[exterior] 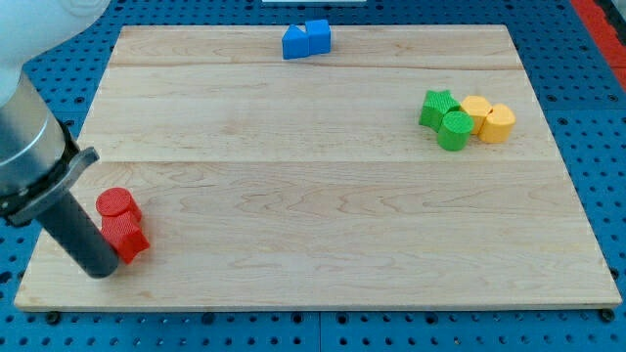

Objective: Slide the red star along with the red circle slightly up

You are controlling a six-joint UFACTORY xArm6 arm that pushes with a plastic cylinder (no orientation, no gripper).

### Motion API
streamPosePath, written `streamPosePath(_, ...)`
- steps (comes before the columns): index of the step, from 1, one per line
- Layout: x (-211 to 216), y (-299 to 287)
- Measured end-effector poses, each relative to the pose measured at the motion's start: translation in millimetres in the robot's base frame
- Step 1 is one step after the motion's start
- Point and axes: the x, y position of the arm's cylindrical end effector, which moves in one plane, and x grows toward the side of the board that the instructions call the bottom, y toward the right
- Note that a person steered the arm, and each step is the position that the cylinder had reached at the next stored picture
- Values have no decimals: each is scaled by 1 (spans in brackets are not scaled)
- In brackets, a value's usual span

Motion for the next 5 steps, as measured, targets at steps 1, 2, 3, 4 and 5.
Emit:
streamPosePath(1,-18,0)
streamPosePath(2,-28,0)
streamPosePath(3,-28,3)
streamPosePath(4,-24,6)
streamPosePath(5,-5,29)
